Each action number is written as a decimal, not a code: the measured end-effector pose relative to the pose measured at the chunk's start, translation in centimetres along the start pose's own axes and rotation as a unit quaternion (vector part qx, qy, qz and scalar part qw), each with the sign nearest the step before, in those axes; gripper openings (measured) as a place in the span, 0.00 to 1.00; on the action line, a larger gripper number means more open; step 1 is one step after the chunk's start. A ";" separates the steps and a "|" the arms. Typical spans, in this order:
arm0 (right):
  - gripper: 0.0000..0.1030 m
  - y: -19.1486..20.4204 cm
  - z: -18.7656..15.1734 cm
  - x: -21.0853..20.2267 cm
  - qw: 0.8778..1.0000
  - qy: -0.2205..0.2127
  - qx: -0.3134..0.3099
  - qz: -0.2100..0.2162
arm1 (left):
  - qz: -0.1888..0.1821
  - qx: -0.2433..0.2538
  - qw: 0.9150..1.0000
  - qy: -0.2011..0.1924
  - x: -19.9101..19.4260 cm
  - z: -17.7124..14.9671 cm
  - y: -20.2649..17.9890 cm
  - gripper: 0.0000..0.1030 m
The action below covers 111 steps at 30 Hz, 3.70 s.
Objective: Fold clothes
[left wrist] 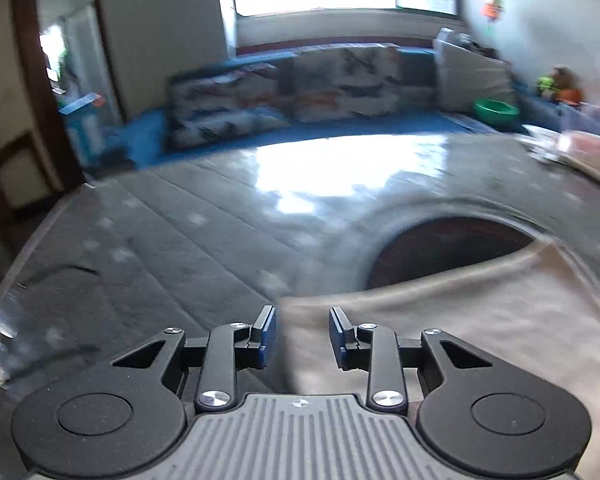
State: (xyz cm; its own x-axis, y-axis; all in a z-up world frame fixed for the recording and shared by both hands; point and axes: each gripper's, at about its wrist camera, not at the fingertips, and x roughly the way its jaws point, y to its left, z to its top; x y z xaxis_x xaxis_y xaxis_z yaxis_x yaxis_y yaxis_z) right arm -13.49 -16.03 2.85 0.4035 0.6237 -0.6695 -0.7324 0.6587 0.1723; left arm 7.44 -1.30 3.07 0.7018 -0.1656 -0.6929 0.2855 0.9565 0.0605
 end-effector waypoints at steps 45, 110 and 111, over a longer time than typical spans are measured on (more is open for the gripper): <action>0.72 -0.4 -2.0 -5.0 0.999 0.047 0.009 -0.011 | -0.045 0.032 0.997 -0.056 -7.4 -4.4 -0.7 0.49; 1.00 -10.0 -8.7 -9.8 0.907 -0.019 0.232 -0.352 | -0.068 -0.044 0.993 0.090 -8.7 -10.4 -10.7 1.00; 1.00 -9.9 -8.7 -9.8 0.906 -0.019 0.231 -0.353 | -0.065 -0.043 0.993 0.091 -8.6 -10.3 -10.8 1.00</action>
State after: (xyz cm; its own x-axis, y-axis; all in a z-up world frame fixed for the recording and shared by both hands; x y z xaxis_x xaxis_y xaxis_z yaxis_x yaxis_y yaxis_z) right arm -14.92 -32.33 1.38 0.7077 -0.0139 -0.7064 0.0207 0.9998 0.0010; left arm -8.46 -7.76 0.98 0.5305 -0.2494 -0.8102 0.3039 0.9482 -0.0929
